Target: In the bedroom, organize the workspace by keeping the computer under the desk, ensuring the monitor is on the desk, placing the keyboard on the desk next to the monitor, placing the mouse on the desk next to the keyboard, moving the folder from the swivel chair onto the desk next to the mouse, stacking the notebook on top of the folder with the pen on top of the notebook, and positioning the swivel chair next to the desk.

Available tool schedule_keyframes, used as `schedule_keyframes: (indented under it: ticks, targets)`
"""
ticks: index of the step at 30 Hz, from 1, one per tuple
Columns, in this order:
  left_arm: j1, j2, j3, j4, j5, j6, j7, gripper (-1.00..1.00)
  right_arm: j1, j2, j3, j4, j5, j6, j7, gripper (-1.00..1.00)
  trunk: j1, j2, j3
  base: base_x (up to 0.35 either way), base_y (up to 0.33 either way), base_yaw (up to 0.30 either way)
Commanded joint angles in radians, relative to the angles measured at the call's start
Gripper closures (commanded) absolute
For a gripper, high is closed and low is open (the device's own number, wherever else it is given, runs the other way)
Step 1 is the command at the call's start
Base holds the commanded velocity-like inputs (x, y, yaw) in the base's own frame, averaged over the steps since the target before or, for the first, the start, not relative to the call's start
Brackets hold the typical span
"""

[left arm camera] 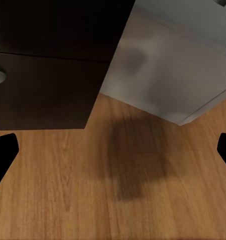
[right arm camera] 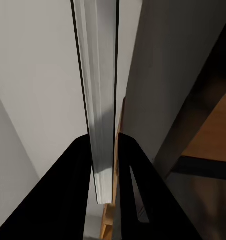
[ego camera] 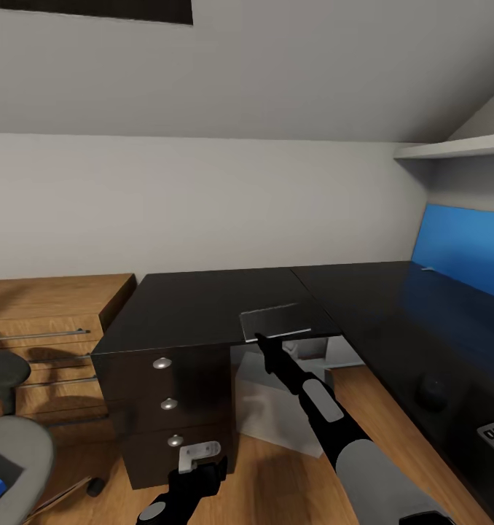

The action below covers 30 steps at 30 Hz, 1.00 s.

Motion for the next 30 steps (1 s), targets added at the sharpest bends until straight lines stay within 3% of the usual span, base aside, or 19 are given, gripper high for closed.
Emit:
schedule_keyframes:
  ticks: [1,9,13,19,25,30]
  targets:
    - [-0.001,0.001,-0.003,-0.002,0.007,0.002,0.008,-1.0,-0.001,0.0,0.001,0.001,-0.018,0.003,0.003,1.0,0.0,-0.001,-0.001,0.0,0.0,0.0]
    - [-0.001,0.003,0.003,-0.004,0.004,-0.001,0.006,-1.0,-0.001,0.001,0.001,0.0,-0.074,0.001,0.001,1.0,0.0,-0.001,-0.001,0.0,0.0,0.0]
    - [-0.001,0.003,0.005,-0.006,0.004,-0.001,0.006,-1.0,-0.001,0.001,0.002,0.0,-0.078,0.001,0.0,1.0,0.0,-0.001,-0.001,0.0,0.0,0.0]
    - [-0.001,0.002,0.004,-0.008,0.003,-0.001,0.01,-1.0,-0.001,0.001,0.0,0.0,-0.079,0.001,0.0,1.0,0.023,-0.043,-0.02,0.0,0.0,0.0]
    - [-0.001,0.001,0.003,-0.007,0.003,-0.001,0.011,-1.0,-0.001,0.0,-0.001,0.0,-0.081,0.001,0.0,1.0,0.023,-0.043,-0.02,0.0,0.0,0.0]
    - [-0.001,0.001,-0.003,-0.007,-0.001,0.0,0.013,-1.0,-0.001,0.0,-0.002,0.0,-0.081,0.001,-0.001,1.0,0.042,-0.078,-0.036,0.0,0.0,0.0]
